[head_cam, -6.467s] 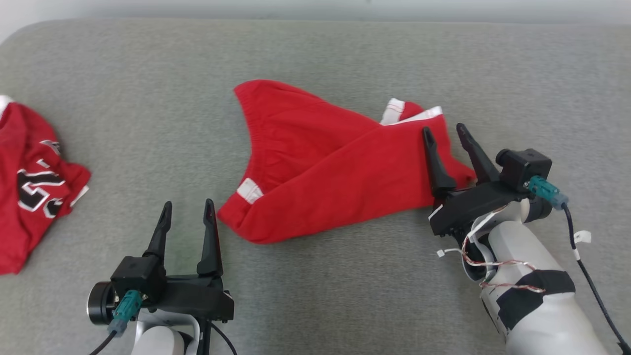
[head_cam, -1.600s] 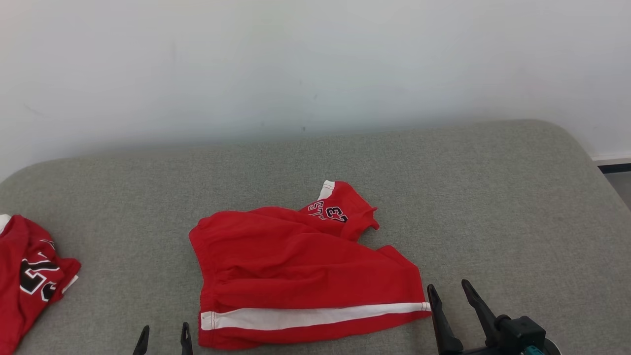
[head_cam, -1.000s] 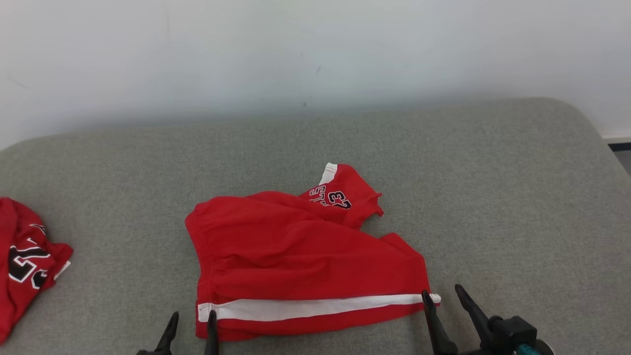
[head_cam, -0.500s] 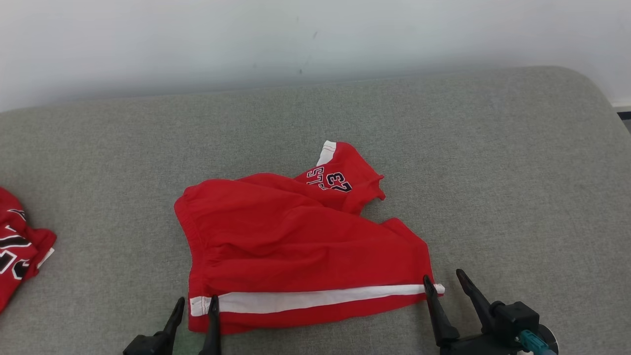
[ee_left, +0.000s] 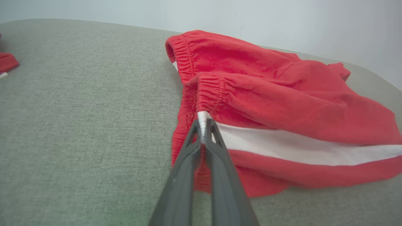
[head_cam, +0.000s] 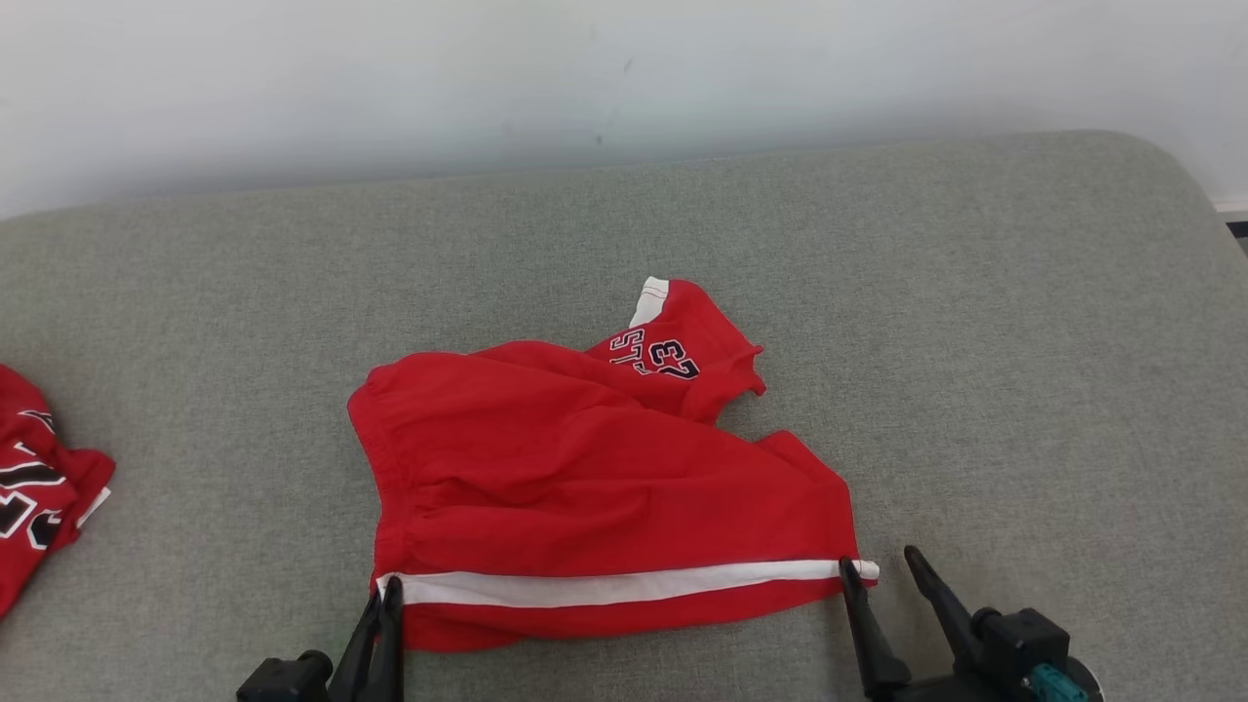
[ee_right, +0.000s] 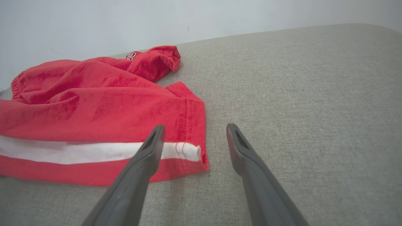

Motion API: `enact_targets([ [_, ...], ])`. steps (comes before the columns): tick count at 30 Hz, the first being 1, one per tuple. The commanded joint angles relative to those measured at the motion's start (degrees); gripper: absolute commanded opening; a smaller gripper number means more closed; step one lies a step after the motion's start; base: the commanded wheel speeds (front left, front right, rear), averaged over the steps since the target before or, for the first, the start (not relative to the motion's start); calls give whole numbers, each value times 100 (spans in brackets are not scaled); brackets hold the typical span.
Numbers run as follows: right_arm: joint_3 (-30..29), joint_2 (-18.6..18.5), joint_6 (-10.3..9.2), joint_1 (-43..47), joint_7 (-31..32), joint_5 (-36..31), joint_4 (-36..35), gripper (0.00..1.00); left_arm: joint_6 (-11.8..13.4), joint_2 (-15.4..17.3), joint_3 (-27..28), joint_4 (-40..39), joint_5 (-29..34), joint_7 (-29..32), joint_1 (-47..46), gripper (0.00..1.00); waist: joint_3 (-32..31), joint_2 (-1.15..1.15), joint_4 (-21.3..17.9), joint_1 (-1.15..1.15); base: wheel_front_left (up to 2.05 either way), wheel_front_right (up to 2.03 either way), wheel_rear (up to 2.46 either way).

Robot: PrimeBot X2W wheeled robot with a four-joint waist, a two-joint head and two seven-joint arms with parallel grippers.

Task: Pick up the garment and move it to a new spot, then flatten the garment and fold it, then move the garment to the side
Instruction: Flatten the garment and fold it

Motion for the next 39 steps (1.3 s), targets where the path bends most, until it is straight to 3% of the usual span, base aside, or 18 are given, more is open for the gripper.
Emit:
enact_targets([
  [1,56,7,-12,99,-4,73,16,100,6,-2,27,-36,39,-21,14,0,-6,0,-8,-1,0,0,0],
  [13,508,-27,-12,40,-3,714,139,100,45,-2,15,-42,142,-21,68,0,-32,0,-62,-1,0,0,0],
  [14,524,-38,-12,19,-3,737,180,94,48,-2,7,-45,153,-21,61,0,-24,0,-55,-1,0,0,0],
  [19,542,-71,-12,-124,-3,833,295,89,58,-3,-13,-66,157,-21,-13,0,36,0,-5,-1,0,0,0],
  [24,544,-56,-12,-225,-3,871,351,69,75,-2,-23,-72,153,-21,-41,0,92,0,28,-1,0,0,0],
  [26,573,-68,-12,-241,-3,878,382,46,88,-2,-27,-75,148,-21,-50,0,105,0,35,-1,0,0,0],
  [29,547,-87,-12,-242,-3,879,407,44,87,-2,-23,-72,152,-21,-61,0,109,0,38,-1,0,0,0],
  [31,506,-86,-13,-207,-3,839,428,36,86,-2,-9,-76,150,-21,-62,0,106,0,29,-1,0,0,0],
  [33,476,-83,-12,-177,-3,805,466,9,85,-2,3,-71,153,-21,-60,0,98,0,15,-1,0,0,0],
  [34,455,-79,-12,-178,-3,797,486,0,85,-2,4,-67,155,-21,-64,0,95,0,11,-1,0,0,0],
  [39,252,-3,-13,-216,-3,718,266,0,71,-1,55,-218,177,-21,-110,0,17,0,-8,-1,0,0,0],
])
